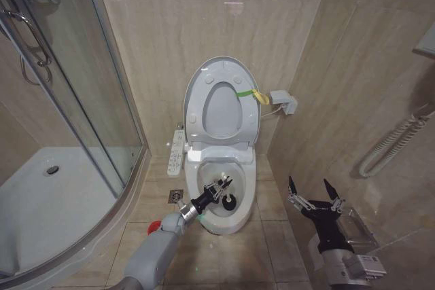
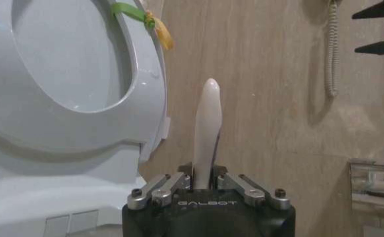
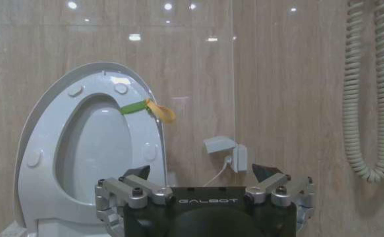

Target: Open the toilet lid, clean the toilet bowl with a toilet brush, close the toilet lid, and flush.

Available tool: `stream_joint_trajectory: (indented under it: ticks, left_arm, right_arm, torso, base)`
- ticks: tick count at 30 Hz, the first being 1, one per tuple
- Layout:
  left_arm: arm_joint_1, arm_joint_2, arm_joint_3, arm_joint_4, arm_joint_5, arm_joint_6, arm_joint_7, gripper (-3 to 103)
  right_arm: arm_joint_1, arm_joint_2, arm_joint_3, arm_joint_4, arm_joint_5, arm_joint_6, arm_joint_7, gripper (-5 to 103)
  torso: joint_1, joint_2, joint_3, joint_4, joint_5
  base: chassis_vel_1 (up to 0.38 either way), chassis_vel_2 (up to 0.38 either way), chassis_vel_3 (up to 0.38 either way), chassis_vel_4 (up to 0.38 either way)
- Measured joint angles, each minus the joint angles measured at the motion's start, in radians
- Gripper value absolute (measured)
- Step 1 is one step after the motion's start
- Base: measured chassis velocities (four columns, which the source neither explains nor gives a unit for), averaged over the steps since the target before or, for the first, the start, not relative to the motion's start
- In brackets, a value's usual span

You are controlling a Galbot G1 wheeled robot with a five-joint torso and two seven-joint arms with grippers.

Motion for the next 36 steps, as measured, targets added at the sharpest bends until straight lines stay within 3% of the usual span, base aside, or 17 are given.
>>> stream_joint_trajectory:
  ticks: [10, 15, 18, 22, 28, 31, 36]
  left_arm:
    - [0.014, 0.02, -0.009, 0.044, -0.01, 0.025, -0.018, 18]
    - [-0.012, 0.019, 0.013, -0.031, -0.11, 0.067, -0.028, 19]
    - [-0.016, 0.005, 0.019, -0.031, -0.129, 0.077, -0.03, 19]
    - [-0.016, -0.028, 0.017, 0.034, -0.13, 0.078, -0.022, 19]
    - [-0.03, -0.07, -0.015, 0.188, -0.072, 0.071, 0.004, 19]
    - [-0.031, -0.062, -0.014, 0.174, -0.077, 0.071, 0.005, 19]
    - [-0.02, -0.026, 0.021, 0.042, -0.129, 0.092, -0.008, 20]
  right_arm:
    - [0.0, 0.0, 0.0, 0.0, 0.0, 0.0, 0.0, 100]
    - [0.0, 0.0, 0.0, 0.0, 0.0, 0.0, 0.0, 100]
    - [0.0, 0.0, 0.0, 0.0, 0.0, 0.0, 0.0, 100]
    - [0.0, 0.0, 0.0, 0.0, 0.0, 0.0, 0.0, 100]
    - [0.0, 0.0, 0.0, 0.0, 0.0, 0.0, 0.0, 100]
    - [0.0, 0.0, 0.0, 0.0, 0.0, 0.0, 0.0, 100]
    - [0.0, 0.0, 0.0, 0.0, 0.0, 0.0, 0.0, 100]
  torso:
    - [0.0, 0.0, 0.0, 0.0005, 0.0001]
    - [0.0, 0.0, 0.0, -0.0003, 0.0]
    - [0.0, 0.0, 0.0, -0.0003, 0.0]
    - [0.0, 0.0, 0.0, 0.0009, 0.0001]
    - [0.0, 0.0, 0.0, 0.0005, 0.0003]
    - [0.0, 0.0, 0.0, 0.0003, 0.0001]
    - [0.0, 0.0, 0.0, -0.0002, -0.0002]
  base:
    - [0.0, 0.0, 0.0, 0.0]
    - [0.0, 0.0, 0.0, 0.0]
    - [0.0, 0.0, 0.0, 0.0]
    - [0.0, 0.0, 0.0, 0.0]
    - [0.0, 0.0, 0.0, 0.0]
    - [0.0, 0.0, 0.0, 0.0]
    - [0.0, 0.0, 0.0, 0.0]
